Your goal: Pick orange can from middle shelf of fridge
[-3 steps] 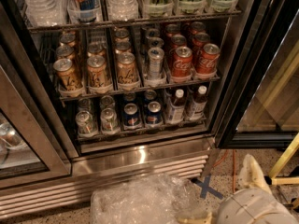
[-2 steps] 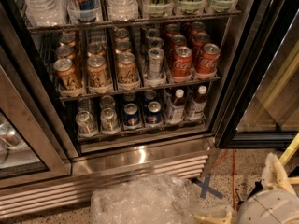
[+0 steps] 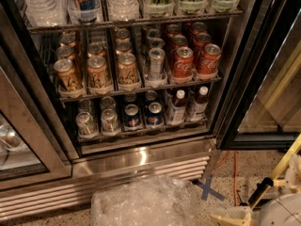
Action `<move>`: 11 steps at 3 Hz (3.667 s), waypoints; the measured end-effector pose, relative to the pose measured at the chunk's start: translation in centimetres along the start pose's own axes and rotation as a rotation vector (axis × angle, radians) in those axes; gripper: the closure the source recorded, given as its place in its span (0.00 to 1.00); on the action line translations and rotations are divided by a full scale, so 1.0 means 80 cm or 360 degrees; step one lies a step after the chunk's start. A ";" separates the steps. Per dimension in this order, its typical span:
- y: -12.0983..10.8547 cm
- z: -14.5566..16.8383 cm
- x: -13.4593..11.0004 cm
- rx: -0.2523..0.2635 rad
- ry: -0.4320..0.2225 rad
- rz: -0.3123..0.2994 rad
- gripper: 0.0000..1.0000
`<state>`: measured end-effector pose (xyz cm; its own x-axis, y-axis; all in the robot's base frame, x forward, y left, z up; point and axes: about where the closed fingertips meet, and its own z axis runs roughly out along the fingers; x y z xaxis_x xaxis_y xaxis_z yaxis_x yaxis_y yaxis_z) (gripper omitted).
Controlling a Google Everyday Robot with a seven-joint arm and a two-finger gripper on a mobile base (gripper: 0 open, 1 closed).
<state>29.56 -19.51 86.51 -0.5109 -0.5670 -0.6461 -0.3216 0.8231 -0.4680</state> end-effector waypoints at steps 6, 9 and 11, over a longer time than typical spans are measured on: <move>-0.086 0.105 -0.013 0.0192 -0.0224 -0.0155 0.00; -0.089 0.145 -0.105 0.0020 -0.0436 0.0001 0.00; -0.083 0.142 -0.193 -0.0059 -0.0617 -0.0035 0.00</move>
Offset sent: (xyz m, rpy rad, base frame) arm 0.0054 -0.0164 -0.0083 -0.0292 0.0355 -0.0952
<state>48.62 -16.59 92.77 -0.1670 -0.5485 -0.8193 -0.3613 0.8072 -0.4667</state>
